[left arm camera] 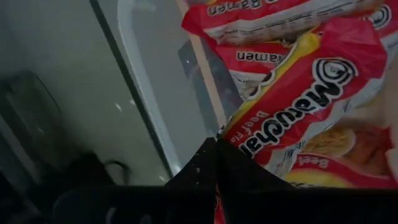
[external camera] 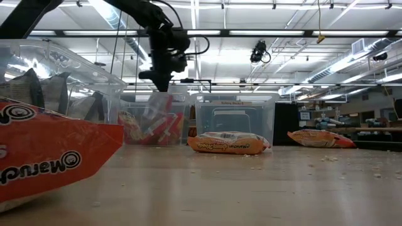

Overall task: Sort Maruchan noodles
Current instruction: Put the bottom left red noodle pack into the top left transparent bin

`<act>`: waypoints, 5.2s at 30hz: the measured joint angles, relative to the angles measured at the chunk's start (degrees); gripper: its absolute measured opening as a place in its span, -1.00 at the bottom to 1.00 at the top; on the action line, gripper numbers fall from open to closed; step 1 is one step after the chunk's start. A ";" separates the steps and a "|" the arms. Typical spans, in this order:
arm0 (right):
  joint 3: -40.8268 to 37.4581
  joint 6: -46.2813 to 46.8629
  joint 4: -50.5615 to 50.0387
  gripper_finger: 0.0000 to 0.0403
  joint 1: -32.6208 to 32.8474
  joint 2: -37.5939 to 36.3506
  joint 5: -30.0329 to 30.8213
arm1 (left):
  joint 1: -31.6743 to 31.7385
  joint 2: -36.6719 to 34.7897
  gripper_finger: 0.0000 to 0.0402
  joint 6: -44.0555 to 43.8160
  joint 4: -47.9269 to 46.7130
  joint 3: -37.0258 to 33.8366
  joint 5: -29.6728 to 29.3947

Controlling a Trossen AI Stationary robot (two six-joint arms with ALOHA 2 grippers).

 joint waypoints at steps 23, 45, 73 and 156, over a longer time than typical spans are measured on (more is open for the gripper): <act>0.00 -4.03 0.10 0.41 -0.85 0.04 -0.03 | 0.68 -0.02 0.13 -76.69 -3.24 0.00 10.34; 0.00 -1.73 0.61 0.41 2.90 0.04 3.49 | -1.11 -10.34 0.27 -110.81 -18.21 -0.02 4.48; 0.00 7.23 2.12 0.41 9.68 0.11 12.52 | 8.63 -12.12 0.26 -130.19 -22.66 -9.76 15.15; 0.00 5.05 4.80 0.41 4.24 0.11 7.16 | 1.58 -5.03 -0.93 -98.02 -12.03 -14.88 -3.15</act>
